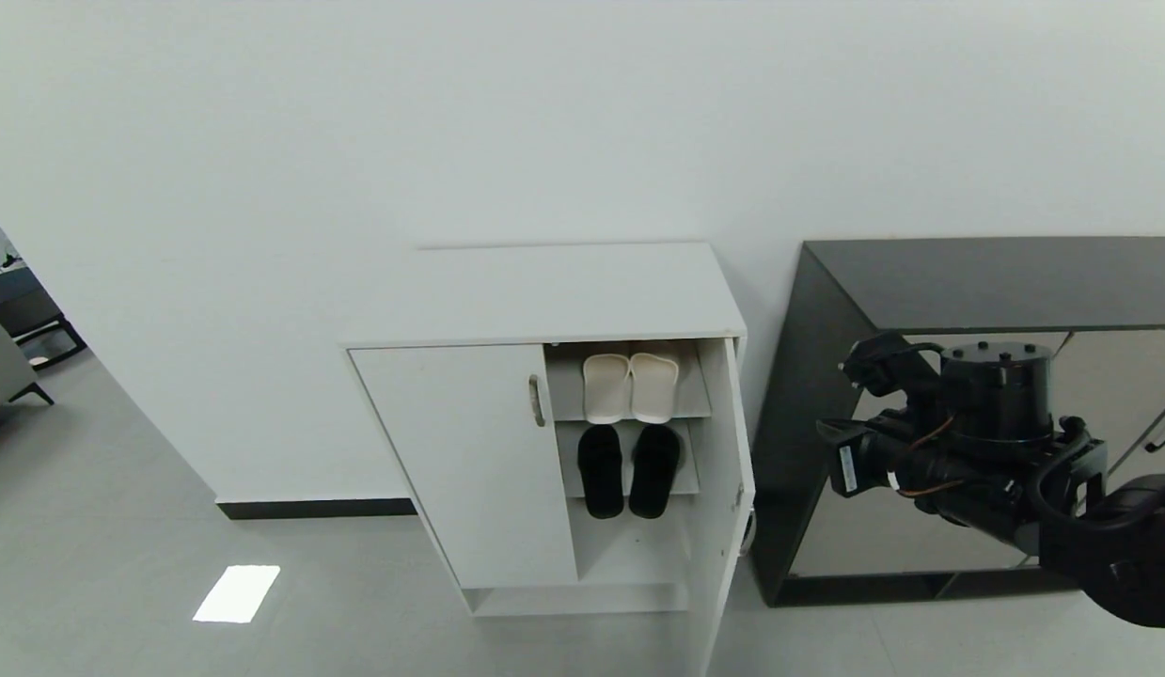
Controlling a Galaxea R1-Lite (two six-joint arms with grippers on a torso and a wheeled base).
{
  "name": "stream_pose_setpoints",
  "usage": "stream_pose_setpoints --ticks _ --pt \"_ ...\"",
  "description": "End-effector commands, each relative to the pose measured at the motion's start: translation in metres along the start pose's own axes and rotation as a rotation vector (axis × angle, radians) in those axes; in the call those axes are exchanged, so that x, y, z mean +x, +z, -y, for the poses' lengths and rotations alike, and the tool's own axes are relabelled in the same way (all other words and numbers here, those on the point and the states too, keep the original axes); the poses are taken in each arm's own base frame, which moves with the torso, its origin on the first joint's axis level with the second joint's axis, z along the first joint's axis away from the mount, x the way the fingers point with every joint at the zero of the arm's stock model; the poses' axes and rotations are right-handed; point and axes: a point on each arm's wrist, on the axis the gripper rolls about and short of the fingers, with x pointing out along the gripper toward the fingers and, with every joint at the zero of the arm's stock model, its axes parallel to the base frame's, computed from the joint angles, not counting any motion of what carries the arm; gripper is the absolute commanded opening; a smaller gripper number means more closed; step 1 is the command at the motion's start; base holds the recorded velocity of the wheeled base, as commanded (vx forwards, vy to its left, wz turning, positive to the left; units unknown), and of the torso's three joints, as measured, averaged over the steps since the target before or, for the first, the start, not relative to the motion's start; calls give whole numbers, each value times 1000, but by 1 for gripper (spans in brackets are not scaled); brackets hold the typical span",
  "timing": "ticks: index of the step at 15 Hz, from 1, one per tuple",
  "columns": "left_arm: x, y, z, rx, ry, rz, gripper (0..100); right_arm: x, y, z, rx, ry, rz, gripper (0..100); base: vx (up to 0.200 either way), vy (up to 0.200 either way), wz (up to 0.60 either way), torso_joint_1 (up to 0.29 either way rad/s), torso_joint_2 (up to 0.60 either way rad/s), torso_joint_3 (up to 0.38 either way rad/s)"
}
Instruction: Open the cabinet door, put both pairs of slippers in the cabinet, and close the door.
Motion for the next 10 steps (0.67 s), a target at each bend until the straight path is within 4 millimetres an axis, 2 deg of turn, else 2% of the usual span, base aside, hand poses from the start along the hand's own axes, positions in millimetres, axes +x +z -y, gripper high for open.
stream_pose_setpoints --ticks 1,4,5,7,8,10 --pt "0 0 0 -1 0 0 0 -3 3 -7 24 27 16 0 0 0 0 0 0 0" --pt "0 0 0 -1 0 0 0 0 0 -18 75 117 5 0 0 0 0 0 0 0" --pt "0 0 0 -1 0 0 0 11 -12 -22 71 128 -37 0 0 0 0 0 0 0" --pt "0 0 0 -1 0 -2 0 19 -18 -27 69 135 -30 0 0 0 0 0 0 0" --pt "0 0 0 -1 0 0 0 35 -32 -36 70 144 -5 0 0 0 0 0 0 0" --pt "0 0 0 -1 0 -2 0 48 -44 -47 89 161 19 0 0 0 0 0 0 0"
